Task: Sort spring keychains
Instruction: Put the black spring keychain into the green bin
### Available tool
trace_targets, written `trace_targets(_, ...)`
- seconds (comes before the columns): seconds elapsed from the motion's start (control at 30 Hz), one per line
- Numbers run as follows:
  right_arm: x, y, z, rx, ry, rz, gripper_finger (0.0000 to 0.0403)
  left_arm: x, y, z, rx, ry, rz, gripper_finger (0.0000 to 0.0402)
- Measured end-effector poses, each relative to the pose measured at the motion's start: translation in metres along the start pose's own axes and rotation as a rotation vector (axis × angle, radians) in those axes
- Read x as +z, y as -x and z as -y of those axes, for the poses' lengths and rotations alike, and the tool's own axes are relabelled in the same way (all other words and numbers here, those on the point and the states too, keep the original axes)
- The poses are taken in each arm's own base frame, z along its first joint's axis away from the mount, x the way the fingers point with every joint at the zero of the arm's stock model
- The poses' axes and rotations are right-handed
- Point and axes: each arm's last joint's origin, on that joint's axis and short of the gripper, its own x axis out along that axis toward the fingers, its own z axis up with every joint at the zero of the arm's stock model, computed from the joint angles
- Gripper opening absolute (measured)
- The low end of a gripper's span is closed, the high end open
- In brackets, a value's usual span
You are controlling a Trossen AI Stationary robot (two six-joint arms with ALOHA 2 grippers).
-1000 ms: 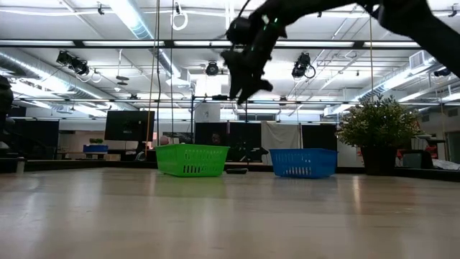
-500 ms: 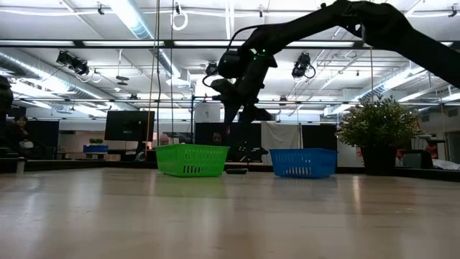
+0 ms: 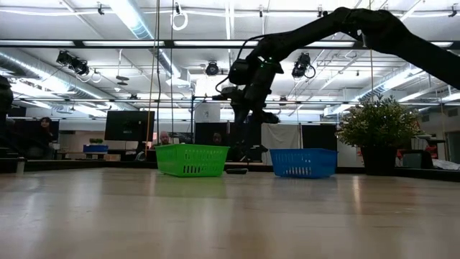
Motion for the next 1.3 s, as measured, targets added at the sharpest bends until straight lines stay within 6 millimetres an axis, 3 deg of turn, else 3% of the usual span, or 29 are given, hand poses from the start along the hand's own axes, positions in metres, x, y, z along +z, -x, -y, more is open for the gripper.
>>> trace_targets(0.17, -0.004, 0.001, 0.002, -0.025, 0.299, -0.036, 0.0162, -0.002, 0.0, 0.0, 0.001, -0.004, -0.016, 0.0069)
trace_targets(0.47, -0.024, 0.004, -0.01, -0.197, 1.131, -0.241, 0.0162, -0.002, 0.0, 0.0, 0.002, -0.004, -0.016, 0.0069)
trace_targets(0.63, -0.02, 0.003, -0.015, -0.128, 1.343, -0.183, 0.0162, -0.002, 0.0, 0.0, 0.002, -0.004, -0.016, 0.0069)
trace_targets(1.0, -0.014, -0.001, -0.018, -0.102, 1.477, -0.102, 0.0162, -0.005, 0.0, 0.0, 0.004, -0.018, -0.045, 0.0069)
trace_targets(1.17, -0.016, 0.0, -0.014, -0.088, 1.409, -0.125, 0.0162, -0.008, 0.0, -0.001, 0.007, -0.031, -0.074, 0.0069)
trace_targets(1.3, -0.014, -0.004, -0.028, -0.193, 1.25, -0.061, 0.0162, -0.009, 0.0, -0.001, 0.008, -0.037, -0.085, 0.0069)
